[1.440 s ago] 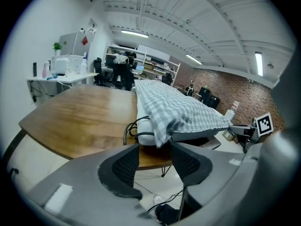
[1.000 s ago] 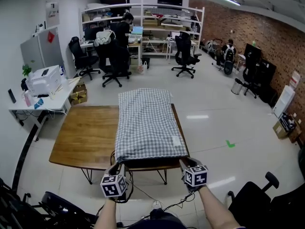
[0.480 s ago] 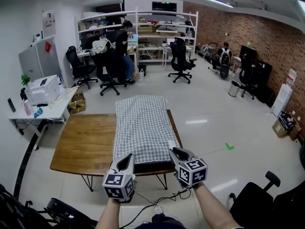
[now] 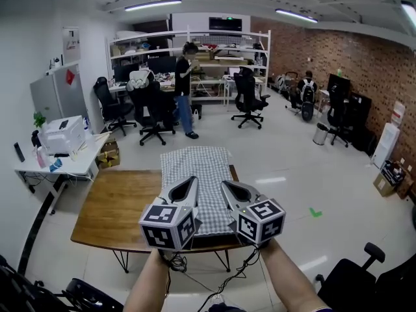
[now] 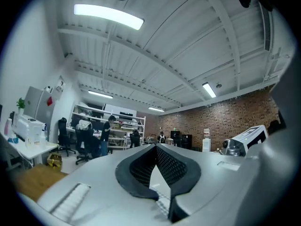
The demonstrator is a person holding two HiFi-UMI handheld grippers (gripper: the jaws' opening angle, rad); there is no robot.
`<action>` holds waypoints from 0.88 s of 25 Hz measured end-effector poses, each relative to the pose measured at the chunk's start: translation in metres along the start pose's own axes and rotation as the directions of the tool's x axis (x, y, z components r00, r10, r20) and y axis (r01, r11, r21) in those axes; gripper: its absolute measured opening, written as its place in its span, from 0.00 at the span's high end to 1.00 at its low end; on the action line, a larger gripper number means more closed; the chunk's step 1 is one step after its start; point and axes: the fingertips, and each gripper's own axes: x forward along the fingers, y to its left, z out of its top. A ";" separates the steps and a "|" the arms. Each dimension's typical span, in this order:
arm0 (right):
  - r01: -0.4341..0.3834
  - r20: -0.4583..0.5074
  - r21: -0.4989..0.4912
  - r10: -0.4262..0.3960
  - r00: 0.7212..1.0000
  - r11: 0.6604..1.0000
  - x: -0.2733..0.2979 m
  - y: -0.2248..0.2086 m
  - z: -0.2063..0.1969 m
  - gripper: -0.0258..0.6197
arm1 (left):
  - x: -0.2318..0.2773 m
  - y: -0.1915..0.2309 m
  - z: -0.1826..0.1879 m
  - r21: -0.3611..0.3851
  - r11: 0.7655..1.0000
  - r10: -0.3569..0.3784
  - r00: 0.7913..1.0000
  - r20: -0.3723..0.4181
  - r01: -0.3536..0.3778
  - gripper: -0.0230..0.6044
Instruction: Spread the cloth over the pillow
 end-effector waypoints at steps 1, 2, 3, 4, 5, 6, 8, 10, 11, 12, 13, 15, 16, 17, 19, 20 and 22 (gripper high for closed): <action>0.000 0.006 -0.009 0.000 1.000 1.000 0.003 0.001 0.006 0.96 | 0.006 0.000 0.004 0.015 1.000 0.012 1.000 0.001 -0.012 0.95; 0.001 0.011 -0.015 -0.001 1.000 1.000 0.007 0.001 0.010 0.96 | 0.012 0.003 0.004 0.031 0.999 0.026 1.000 -0.007 -0.026 0.95; 0.004 0.015 -0.017 -0.004 1.000 1.000 0.010 0.001 0.013 0.95 | 0.018 0.006 0.000 0.041 0.998 0.038 0.999 -0.022 -0.037 0.95; 0.006 0.018 -0.016 -0.006 1.000 1.000 0.013 0.000 0.015 0.95 | 0.023 0.009 -0.008 0.043 0.998 0.044 0.998 -0.040 -0.042 0.95; 0.006 0.019 -0.013 -0.006 1.000 1.000 0.015 -0.001 0.015 0.95 | 0.028 0.012 -0.018 0.038 0.998 0.045 0.997 -0.059 -0.042 0.95; 0.004 0.017 -0.009 -0.004 1.000 1.000 0.016 -0.002 0.013 0.95 | 0.031 0.014 -0.030 0.029 0.999 0.044 0.996 -0.078 -0.042 0.95; -0.002 0.008 0.002 0.002 1.000 1.000 0.017 -0.005 0.006 0.95 | 0.036 0.020 -0.053 0.008 0.999 0.041 0.992 -0.116 -0.041 0.95; -0.007 -0.003 0.019 0.007 1.000 1.000 0.020 -0.008 -0.003 0.95 | 0.038 0.025 -0.072 -0.007 0.999 0.036 0.989 -0.146 -0.037 0.95; -0.009 -0.010 0.028 0.009 1.000 1.000 0.021 -0.009 -0.008 0.95 | 0.038 0.027 -0.079 -0.009 0.999 0.035 0.987 -0.155 -0.037 0.95; -0.011 -0.017 0.035 0.012 1.000 0.999 0.022 -0.010 -0.011 0.95 | 0.039 0.030 -0.084 -0.009 0.999 0.036 0.986 -0.160 -0.038 0.95; -0.013 -0.025 0.037 0.013 1.000 0.999 0.024 -0.011 -0.015 0.95 | 0.039 0.032 -0.087 -0.007 0.999 0.039 0.986 -0.164 -0.040 0.95; -0.015 -0.036 0.037 0.016 0.999 0.999 0.027 -0.012 -0.019 0.95 | 0.039 0.036 -0.092 -0.009 0.999 0.042 0.984 -0.171 -0.044 0.95; -0.016 -0.039 0.039 0.018 0.999 0.999 0.028 -0.013 -0.020 0.95 | 0.039 0.037 -0.093 -0.013 0.999 0.043 0.984 -0.174 -0.046 0.95; -0.017 -0.040 0.041 0.019 0.999 0.999 0.030 -0.013 -0.021 0.95 | 0.040 0.039 -0.093 -0.016 0.999 0.043 0.984 -0.175 -0.047 0.95; -0.020 -0.045 0.044 0.022 0.999 0.999 0.035 -0.014 -0.024 0.95 | 0.041 0.044 -0.094 -0.020 0.999 0.043 0.983 -0.176 -0.047 0.95; -0.021 -0.047 0.045 0.023 0.999 0.999 0.038 -0.014 -0.026 0.95 | 0.042 0.047 -0.095 -0.020 0.999 0.043 0.983 -0.176 -0.047 0.95; -0.024 -0.052 0.048 0.027 0.998 0.999 0.043 -0.016 -0.027 0.95 | 0.044 0.051 -0.095 -0.020 0.999 0.044 0.983 -0.178 -0.048 0.95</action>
